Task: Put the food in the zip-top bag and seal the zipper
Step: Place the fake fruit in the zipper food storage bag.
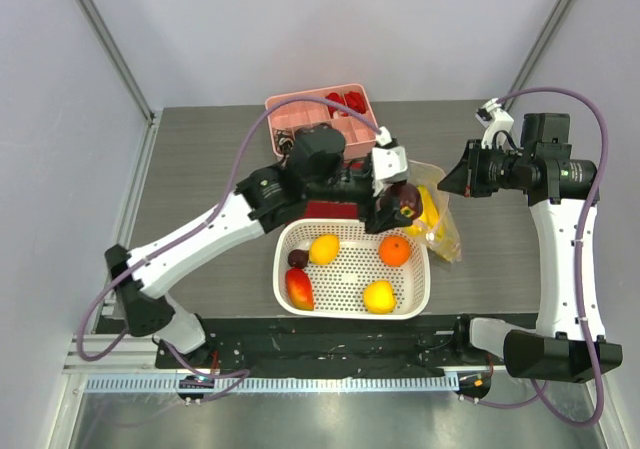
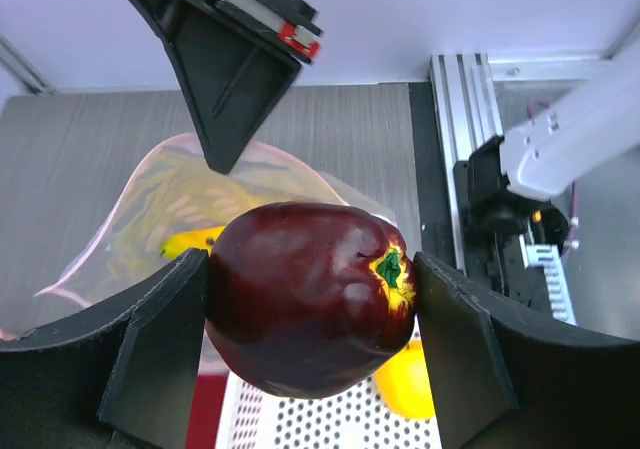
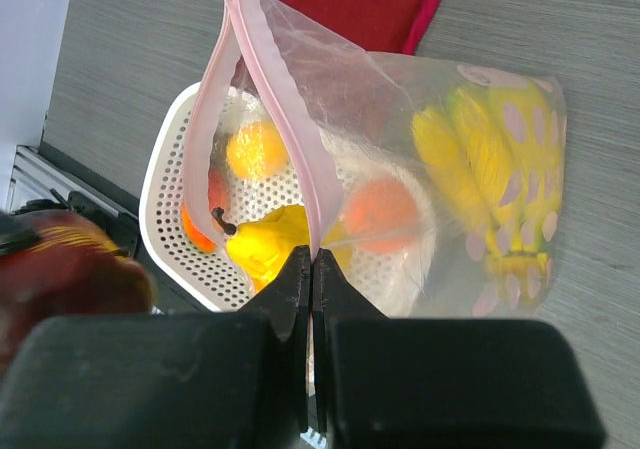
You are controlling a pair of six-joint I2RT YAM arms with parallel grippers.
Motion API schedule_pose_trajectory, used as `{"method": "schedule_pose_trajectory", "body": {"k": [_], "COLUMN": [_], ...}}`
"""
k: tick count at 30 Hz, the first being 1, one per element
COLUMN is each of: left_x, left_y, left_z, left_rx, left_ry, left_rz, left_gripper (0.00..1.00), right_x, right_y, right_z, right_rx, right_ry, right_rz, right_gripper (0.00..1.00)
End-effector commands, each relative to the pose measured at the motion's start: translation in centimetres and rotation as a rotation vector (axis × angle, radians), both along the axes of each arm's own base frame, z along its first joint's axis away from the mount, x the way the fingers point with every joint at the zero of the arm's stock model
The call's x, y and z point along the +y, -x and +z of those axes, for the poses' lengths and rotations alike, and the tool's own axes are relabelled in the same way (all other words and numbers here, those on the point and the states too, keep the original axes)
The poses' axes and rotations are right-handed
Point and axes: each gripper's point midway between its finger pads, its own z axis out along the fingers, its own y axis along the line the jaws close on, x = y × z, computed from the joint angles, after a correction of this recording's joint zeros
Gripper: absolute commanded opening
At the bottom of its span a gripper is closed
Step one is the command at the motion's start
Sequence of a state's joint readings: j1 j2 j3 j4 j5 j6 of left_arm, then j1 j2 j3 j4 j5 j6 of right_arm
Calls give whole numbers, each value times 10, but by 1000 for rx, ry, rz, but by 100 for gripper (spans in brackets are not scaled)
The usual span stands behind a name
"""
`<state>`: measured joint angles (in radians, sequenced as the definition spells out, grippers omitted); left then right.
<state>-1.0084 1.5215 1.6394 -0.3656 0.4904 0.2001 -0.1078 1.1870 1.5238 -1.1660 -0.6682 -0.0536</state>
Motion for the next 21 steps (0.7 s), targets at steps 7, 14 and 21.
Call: {"method": "schedule_pose_trajectory", "body": {"k": [7, 14, 21], "left_x": [-61, -76, -74], "left_y": [-28, -56, -69], "left_z": [-53, -45, -51], "left_rx": [206, 247, 248], "left_ry": [-83, -36, -69], "left_rz": [85, 205, 285], "left_gripper": [37, 41, 75], "right_x": [7, 12, 14], "right_y": [0, 3, 2], "right_z": [17, 18, 21], "right_rx": [-67, -57, -55], "right_ry": [-35, -59, -77], "right_rz": [22, 54, 49], "right_gripper": [1, 1, 1]}}
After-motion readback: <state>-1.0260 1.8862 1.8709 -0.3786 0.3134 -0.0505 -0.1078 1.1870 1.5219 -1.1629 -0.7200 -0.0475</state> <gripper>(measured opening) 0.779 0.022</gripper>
